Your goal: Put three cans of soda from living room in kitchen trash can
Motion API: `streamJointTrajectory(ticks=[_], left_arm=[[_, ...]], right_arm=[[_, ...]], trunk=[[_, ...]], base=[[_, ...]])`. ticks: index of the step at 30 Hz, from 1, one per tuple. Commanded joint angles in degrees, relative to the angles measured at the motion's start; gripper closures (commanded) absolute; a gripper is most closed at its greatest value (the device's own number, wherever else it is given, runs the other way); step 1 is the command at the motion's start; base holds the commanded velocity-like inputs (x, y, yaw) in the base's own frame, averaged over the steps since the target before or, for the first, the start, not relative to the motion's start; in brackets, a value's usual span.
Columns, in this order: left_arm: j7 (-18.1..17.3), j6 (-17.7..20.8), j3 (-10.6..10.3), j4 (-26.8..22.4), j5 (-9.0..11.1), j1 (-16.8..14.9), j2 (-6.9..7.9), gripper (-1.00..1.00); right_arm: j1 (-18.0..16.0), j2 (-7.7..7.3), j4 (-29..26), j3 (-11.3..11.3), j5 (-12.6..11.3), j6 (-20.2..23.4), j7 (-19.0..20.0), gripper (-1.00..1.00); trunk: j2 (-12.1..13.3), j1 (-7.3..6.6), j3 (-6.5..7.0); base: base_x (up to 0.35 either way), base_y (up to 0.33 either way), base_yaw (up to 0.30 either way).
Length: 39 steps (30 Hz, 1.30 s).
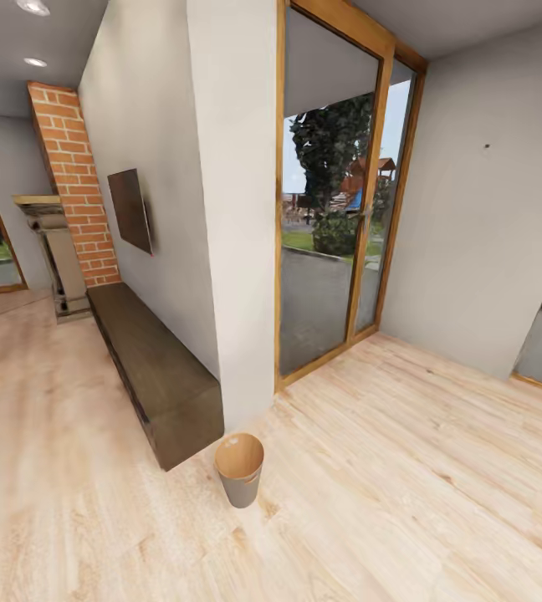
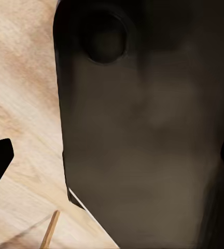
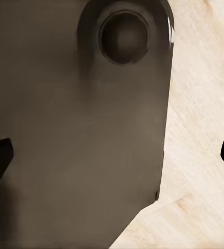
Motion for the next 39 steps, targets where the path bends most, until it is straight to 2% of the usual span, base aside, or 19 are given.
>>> streamJointTrajectory(ticks=[1,26,32,36,37,39], left_arm=[[-0.08,-0.18,0.08,-0.17,0.0,-0.33,-0.12,-1.0],[-0.08,-0.22,0.08,-0.17,0.0,-0.39,-0.06,-1.0],[-0.11,-0.17,0.12,-1.33,-0.03,-0.51,-1.32,-1.0],[-0.15,0.26,0.16,-2.61,-0.01,-0.52,-1.51,-1.0],[-0.16,0.41,0.16,-5.01,-0.01,-0.53,-1.54,-1.0],[-0.16,0.93,0.16,-6.73,0.0,-0.53,-1.63,-1.0]], right_arm=[[0.16,-0.33,0.0,-0.16,-0.12,0.0,-0.08,-1.0],[0.16,-0.35,0.0,-0.16,-0.11,0.0,-0.08,-1.0],[-0.26,0.04,-0.36,-0.25,-0.05,0.11,-0.17,-1.0],[-1.53,0.27,-0.36,-0.27,0.04,0.55,-0.23,-1.0],[-4.52,0.28,-0.34,-0.29,0.02,1.77,-0.24,-1.0],[-6.64,0.37,-0.47,-0.31,0.01,4.58,-0.25,-1.0]], trunk=[[0.01,0.0,0.0],[0.01,0.0,0.0],[0.01,0.0,0.0],[0.01,0.0,0.0],[0.01,0.0,0.0],[0.01,0.0,0.0]], base=[[0.0,0.023,0.0],[0.0,0.012,0.0],[0.0,0.004,0.0],[0.0,0.001,0.0],[0.0,0.0,0.0],[0.0,0.0,0.0]])
